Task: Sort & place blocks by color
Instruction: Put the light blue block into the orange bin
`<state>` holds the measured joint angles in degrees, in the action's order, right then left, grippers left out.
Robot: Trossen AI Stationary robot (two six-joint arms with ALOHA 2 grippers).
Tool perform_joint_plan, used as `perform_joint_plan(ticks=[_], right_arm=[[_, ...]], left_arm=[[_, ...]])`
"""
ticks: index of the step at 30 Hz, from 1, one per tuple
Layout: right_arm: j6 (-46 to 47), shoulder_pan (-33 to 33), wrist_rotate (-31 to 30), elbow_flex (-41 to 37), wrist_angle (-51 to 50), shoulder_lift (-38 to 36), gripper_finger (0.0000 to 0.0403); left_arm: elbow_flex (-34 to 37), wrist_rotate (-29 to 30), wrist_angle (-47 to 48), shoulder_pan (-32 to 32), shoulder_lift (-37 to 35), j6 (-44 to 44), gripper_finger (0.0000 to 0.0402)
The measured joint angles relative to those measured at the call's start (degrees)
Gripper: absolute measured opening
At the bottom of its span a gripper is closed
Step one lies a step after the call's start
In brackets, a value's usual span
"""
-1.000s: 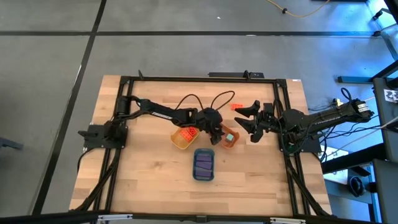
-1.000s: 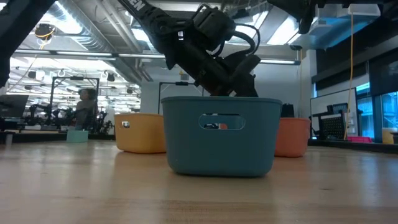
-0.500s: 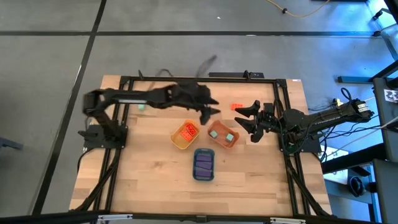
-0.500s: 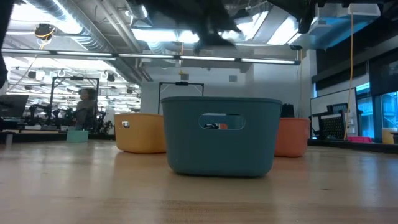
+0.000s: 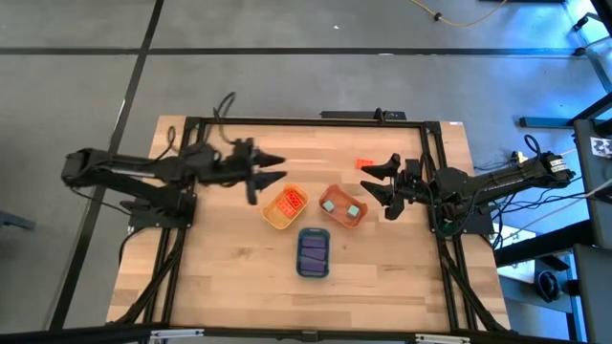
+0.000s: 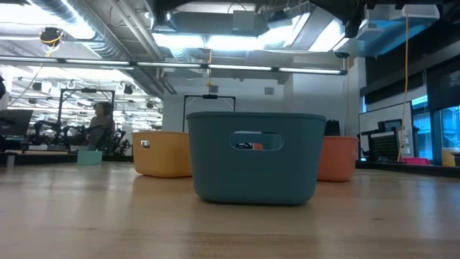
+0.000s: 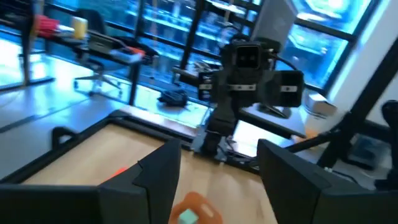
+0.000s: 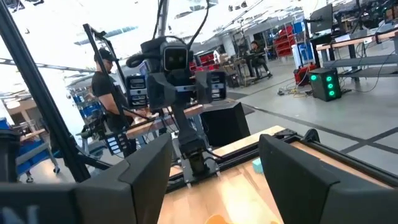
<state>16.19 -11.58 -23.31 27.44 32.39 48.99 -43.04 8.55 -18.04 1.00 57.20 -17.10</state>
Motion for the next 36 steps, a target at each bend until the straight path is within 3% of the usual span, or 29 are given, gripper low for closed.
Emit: perform_joint_plan(ticks=[4,9,23,26,29,32,36], right_arm=[[-0.04,-0.01,0.00,0.00,-0.03,0.00,0.0243],[0.04,-0.01,0.00,0.00,-0.03,0.00,0.0243],[0.17,0.01,-0.02,0.00,-0.03,0.00,0.0243],[0.19,0.01,-0.02,0.00,-0.05,0.00,0.0243],[0.20,0.01,-0.02,0.00,-0.07,0.00,0.0243],[0.20,0.00,-0.04,0.00,-0.08,0.00,0.0243],[0.22,-0.01,-0.04,0.00,-0.08,0.00,0.0243]], left_arm=[[6.03,3.59,-0.02,-3.06,-7.39,-0.37,0.0202],[9.96,-0.51,0.06,-3.84,-13.03,-0.65,0.0202],[10.38,-1.44,0.57,-3.81,-14.61,1.25,0.0202],[10.38,0.91,0.84,-3.81,-14.61,-0.63,0.0202],[10.38,7.60,1.27,-2.95,-14.61,-9.83,0.0202],[9.16,12.65,7.59,0.54,-14.59,-16.37,0.0202],[5.02,15.24,28.44,7.55,-14.34,-23.97,0.0202]])
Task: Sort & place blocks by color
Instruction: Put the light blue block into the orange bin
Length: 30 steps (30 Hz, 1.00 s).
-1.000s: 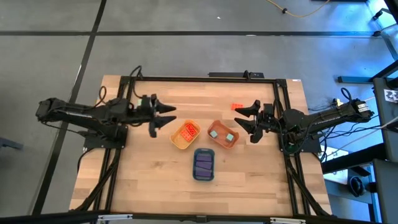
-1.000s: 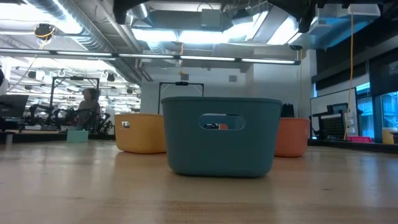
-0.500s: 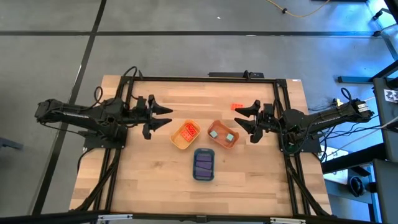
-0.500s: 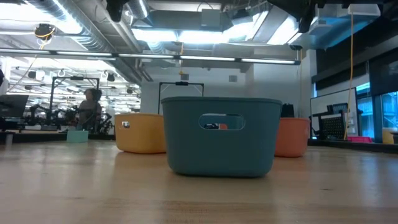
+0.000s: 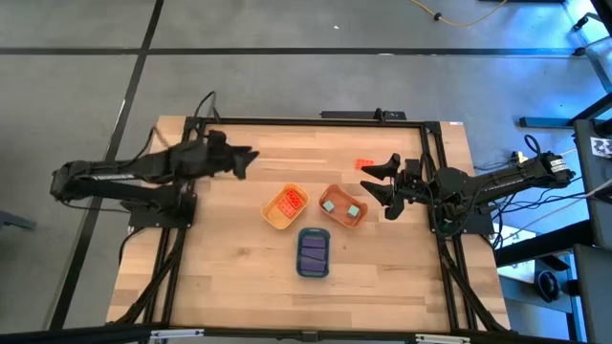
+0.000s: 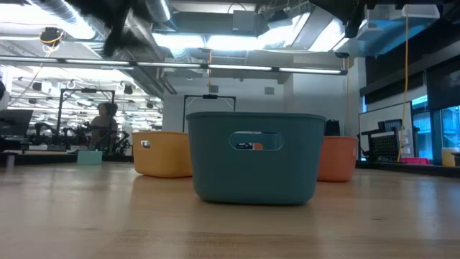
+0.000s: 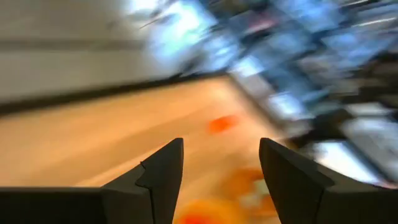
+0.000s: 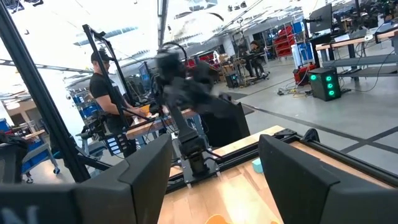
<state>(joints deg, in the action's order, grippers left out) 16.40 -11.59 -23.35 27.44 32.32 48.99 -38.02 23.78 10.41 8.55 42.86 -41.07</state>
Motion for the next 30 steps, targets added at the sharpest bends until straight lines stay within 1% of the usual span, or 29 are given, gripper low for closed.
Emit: perform_joint_plan(ticks=[2,5,7,9,15,20,22,26,30], right_arm=[[0.00,0.00,0.00,0.00,0.00,0.00,0.0243],[0.02,0.02,-0.01,0.00,0.00,0.00,0.0243],[0.02,0.02,-0.02,0.00,0.00,0.00,0.0243],[0.02,0.02,-0.02,0.00,0.00,0.00,0.0243],[0.02,0.01,-0.03,0.00,0.00,0.00,0.0243],[0.02,0.01,-0.02,0.00,0.01,0.00,0.0243],[0.02,0.02,-0.02,0.00,0.00,0.00,0.0243],[-0.07,0.00,-0.02,0.00,0.00,0.00,0.0243],[-0.06,0.01,-0.02,0.00,0.00,0.00,0.0243]], left_arm=[[-1.18,0.26,11.63,4.20,1.19,-4.60,0.0202],[-1.13,0.42,26.95,9.84,3.41,-10.63,0.0202],[-0.70,1.35,34.73,13.19,5.09,-14.29,0.0202],[0.33,1.53,38.66,15.58,6.68,-14.96,0.0202],[4.23,3.02,36.08,19.37,8.16,-11.41,0.0211],[7.38,2.99,35.05,21.52,8.14,-11.19,0.0220],[8.81,3.07,33.38,22.35,8.14,-11.27,0.0225],[12.25,1.94,26.22,24.29,8.14,-10.96,0.0237],[14.23,1.84,24.02,26.06,8.25,-10.95,0.0246]])
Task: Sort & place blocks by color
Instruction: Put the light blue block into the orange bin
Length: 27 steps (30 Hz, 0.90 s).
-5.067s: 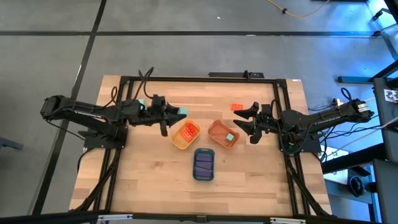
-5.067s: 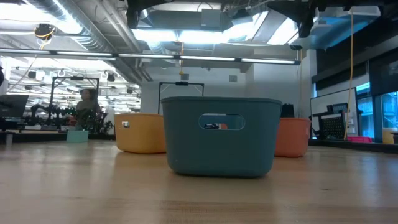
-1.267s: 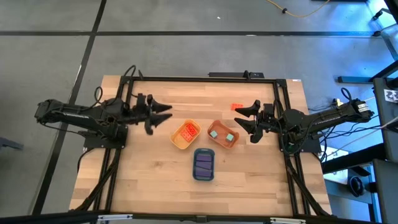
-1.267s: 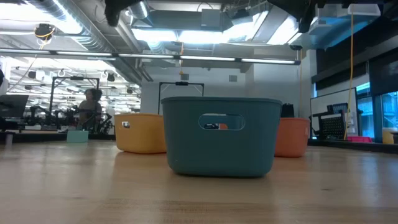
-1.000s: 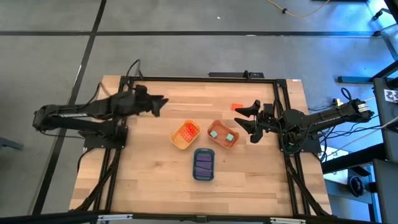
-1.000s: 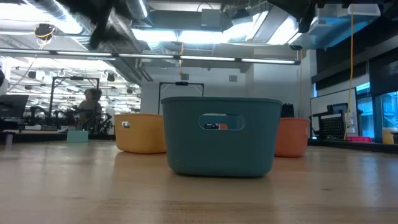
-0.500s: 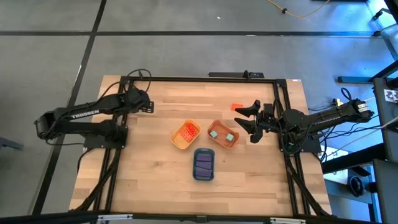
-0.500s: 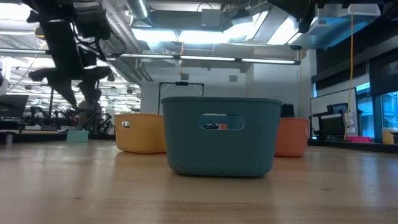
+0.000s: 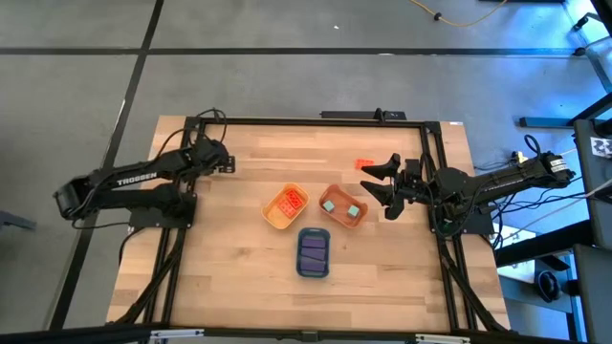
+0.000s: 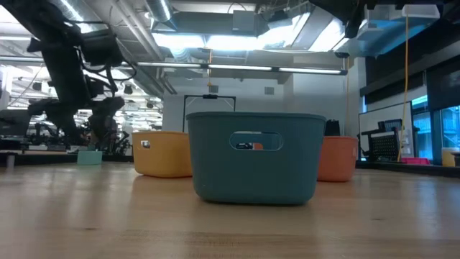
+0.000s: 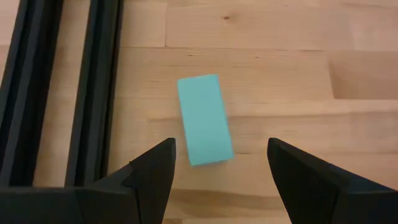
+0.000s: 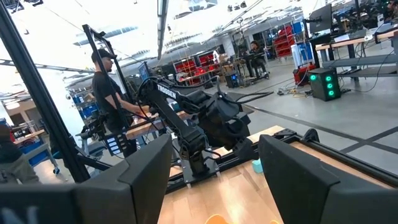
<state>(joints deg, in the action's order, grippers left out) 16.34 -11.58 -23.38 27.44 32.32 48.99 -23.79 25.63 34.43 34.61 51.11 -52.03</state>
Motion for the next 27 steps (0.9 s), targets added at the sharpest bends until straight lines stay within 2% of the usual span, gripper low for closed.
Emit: perform_joint_plan(ticks=[7,14,21,27], right_arm=[[-0.08,0.01,0.00,0.00,0.00,0.00,0.0243],[-0.09,0.00,0.00,0.00,0.00,0.00,0.0243],[-0.09,0.01,0.00,0.00,0.01,0.00,0.0243],[-0.09,0.01,0.00,0.00,0.00,0.00,0.0243]], left_arm=[[1.67,0.14,-4.69,4.43,0.55,1.47,0.0248],[1.73,-2.17,-8.68,7.77,7.03,2.51,0.0246],[1.73,-4.59,-11.00,7.98,15.11,0.76,0.0244],[1.73,-5.95,-11.10,7.98,16.76,1.19,0.0240]])
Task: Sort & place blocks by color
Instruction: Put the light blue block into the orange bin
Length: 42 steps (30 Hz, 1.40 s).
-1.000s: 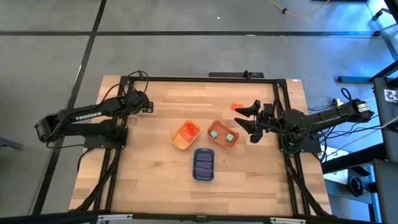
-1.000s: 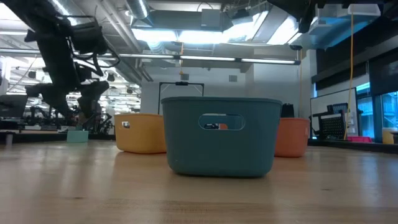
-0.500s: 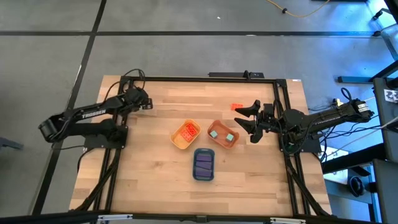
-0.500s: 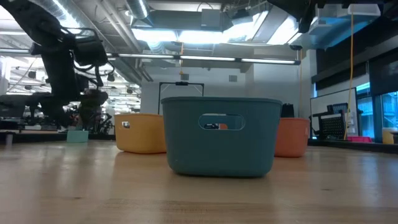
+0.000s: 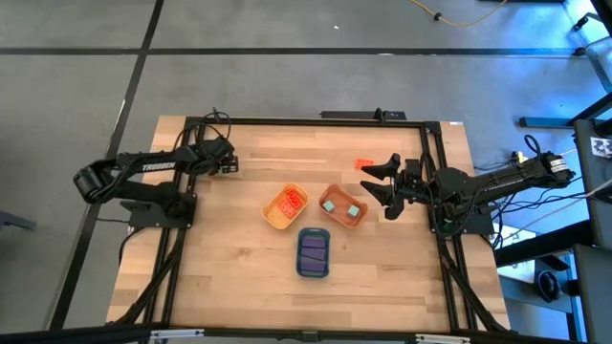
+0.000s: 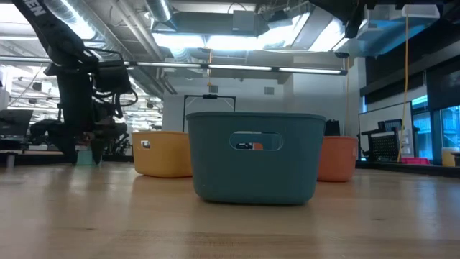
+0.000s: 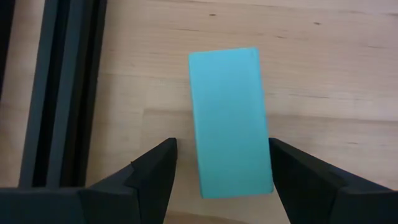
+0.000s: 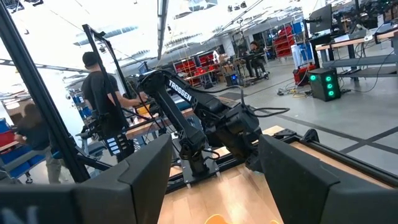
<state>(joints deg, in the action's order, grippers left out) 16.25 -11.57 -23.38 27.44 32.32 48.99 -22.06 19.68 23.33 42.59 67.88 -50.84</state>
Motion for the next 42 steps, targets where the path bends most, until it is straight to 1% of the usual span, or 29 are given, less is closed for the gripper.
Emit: perform_joint_plan(ticks=[3,9,10,12,14,16,18,20,25,28,31,36,39,42], right_arm=[[0.00,-0.01,0.00,0.00,0.01,0.00,0.0243],[0.13,0.00,0.00,0.00,0.04,0.00,0.0243],[0.13,0.00,0.00,0.00,0.06,0.00,0.0243],[0.14,-0.02,0.00,0.00,0.19,0.00,0.0243],[0.15,-0.02,0.00,0.00,0.36,0.00,0.0243],[0.13,0.00,0.00,0.00,0.52,-0.02,0.0243],[0.02,-0.02,0.00,0.00,0.52,-0.01,0.0243],[0.02,0.00,0.00,0.00,0.59,-0.02,0.0243],[0.02,0.00,0.00,-0.01,0.93,-0.02,0.0243],[0.04,0.00,0.00,0.00,0.94,-0.02,0.0243],[0.11,0.00,0.00,-0.01,0.92,-0.02,0.0243],[0.13,0.00,0.00,0.00,0.92,-0.02,0.0243],[0.13,-0.01,0.00,-0.01,0.92,-0.02,0.0243],[0.15,-0.02,0.00,0.00,0.97,-0.02,0.0243]], left_arm=[[0.00,0.00,0.03,0.00,-0.02,0.34,0.0218],[0.00,-0.58,-0.10,0.00,-0.35,0.40,0.0129],[0.00,-1.17,-0.21,0.00,-0.79,0.42,0.0122],[-0.30,-3.23,-0.36,-0.55,-2.37,0.77,0.0122],[-1.12,-4.80,-1.51,-1.77,-4.66,2.97,0.0122],[-2.00,-6.58,-4.07,-3.55,-7.81,5.51,0.0122],[-2.94,-8.73,-7.35,-5.73,-11.48,6.28,0.0122],[-3.32,-10.19,-12.76,-8.55,-15.32,6.85,0.0122],[-3.41,-13.00,-32.23,-18.08,-23.25,10.63,0.0122],[-3.45,-13.84,-43.44,-25.22,-25.87,15.58,0.0122],[-3.50,-13.14,-51.75,-32.16,-26.44,18.51,0.0122],[-3.50,-8.40,-59.30,-43.12,-25.44,22.74,0.0122],[-3.50,-4.23,-60.61,-48.58,-23.81,25.78,0.0122],[-3.50,-0.12,-61.13,-52.17,-22.15,28.84,0.0122]])
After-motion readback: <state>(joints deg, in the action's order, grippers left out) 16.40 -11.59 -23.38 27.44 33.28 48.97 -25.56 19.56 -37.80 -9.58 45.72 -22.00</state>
